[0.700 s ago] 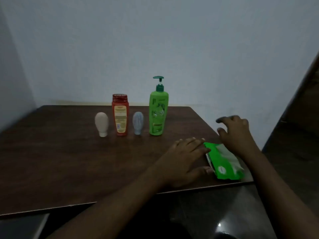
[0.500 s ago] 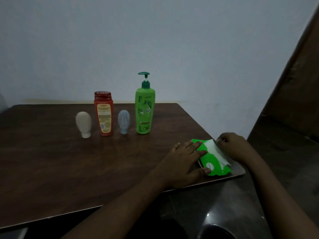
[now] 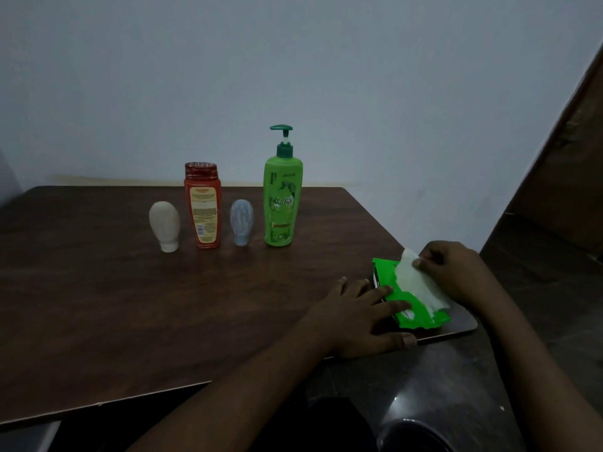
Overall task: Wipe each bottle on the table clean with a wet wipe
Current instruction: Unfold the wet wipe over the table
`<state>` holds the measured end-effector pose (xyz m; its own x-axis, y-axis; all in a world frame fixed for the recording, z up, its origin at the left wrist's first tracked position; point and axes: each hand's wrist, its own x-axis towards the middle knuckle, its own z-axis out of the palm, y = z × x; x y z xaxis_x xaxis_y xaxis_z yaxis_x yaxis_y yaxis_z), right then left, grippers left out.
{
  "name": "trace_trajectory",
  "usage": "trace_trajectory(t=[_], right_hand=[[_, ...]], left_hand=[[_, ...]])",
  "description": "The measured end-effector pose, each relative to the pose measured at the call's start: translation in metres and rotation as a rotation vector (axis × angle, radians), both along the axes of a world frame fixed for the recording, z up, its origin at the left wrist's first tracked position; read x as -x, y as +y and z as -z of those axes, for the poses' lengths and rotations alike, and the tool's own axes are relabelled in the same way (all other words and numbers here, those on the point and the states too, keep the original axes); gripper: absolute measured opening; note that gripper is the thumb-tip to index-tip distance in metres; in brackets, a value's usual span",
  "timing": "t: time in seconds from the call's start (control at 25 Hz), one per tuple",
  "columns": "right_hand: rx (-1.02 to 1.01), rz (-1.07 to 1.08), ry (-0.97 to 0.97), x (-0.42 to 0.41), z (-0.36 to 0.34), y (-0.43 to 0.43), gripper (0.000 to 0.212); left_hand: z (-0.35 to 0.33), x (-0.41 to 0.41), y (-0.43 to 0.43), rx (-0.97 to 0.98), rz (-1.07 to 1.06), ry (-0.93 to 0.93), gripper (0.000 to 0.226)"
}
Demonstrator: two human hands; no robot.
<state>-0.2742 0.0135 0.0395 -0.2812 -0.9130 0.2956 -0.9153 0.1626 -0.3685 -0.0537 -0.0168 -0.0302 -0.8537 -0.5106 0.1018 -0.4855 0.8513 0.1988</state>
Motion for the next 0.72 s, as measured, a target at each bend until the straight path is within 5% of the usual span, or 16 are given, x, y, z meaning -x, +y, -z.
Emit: trace_trajectory(t=[0.16, 0.28, 0.32, 0.4, 0.48, 0.52, 0.64, 0.72], right_hand=[[0.209, -0.117, -0.179, -0.020, -0.038, 0.014, 0.021], [0.270, -0.347, -0.792, -0.051, -0.070, 0.024, 0.018], [0.264, -0.405, -0.956, -0.063, -0.077, 0.027, 0.015], [0.250, -0.449, -1.110, -0.085, -0.076, 0.025, 0.012], [0.217, -0.455, -1.184, -0.101, -0.063, 0.020, 0.012], [0.195, -0.449, -1.206, -0.109, -0.054, 0.017, 0.015], [0.122, -0.436, -1.301, -0.134, -0.034, 0.013, 0.020], [0.087, -0.452, -1.340, -0.149, -0.026, 0.012, 0.022]], left_hand=[[-0.004, 0.002, 0.003, -0.010, 0.011, -0.027, 0.070], [-0.016, -0.006, 0.003, -0.150, -0.058, 0.170, 0.073], [-0.025, -0.012, 0.005, -0.284, -0.160, 0.341, 0.083], [-0.037, -0.023, 0.011, -0.873, -0.367, 0.884, 0.101], [-0.055, -0.033, 0.019, -1.476, -0.267, 1.365, 0.100], [-0.062, -0.040, 0.019, -1.550, -0.277, 1.488, 0.091], [-0.074, -0.070, 0.029, -1.317, -0.386, 1.500, 0.032], [-0.072, -0.091, 0.029, -1.213, -0.446, 1.448, 0.016]])
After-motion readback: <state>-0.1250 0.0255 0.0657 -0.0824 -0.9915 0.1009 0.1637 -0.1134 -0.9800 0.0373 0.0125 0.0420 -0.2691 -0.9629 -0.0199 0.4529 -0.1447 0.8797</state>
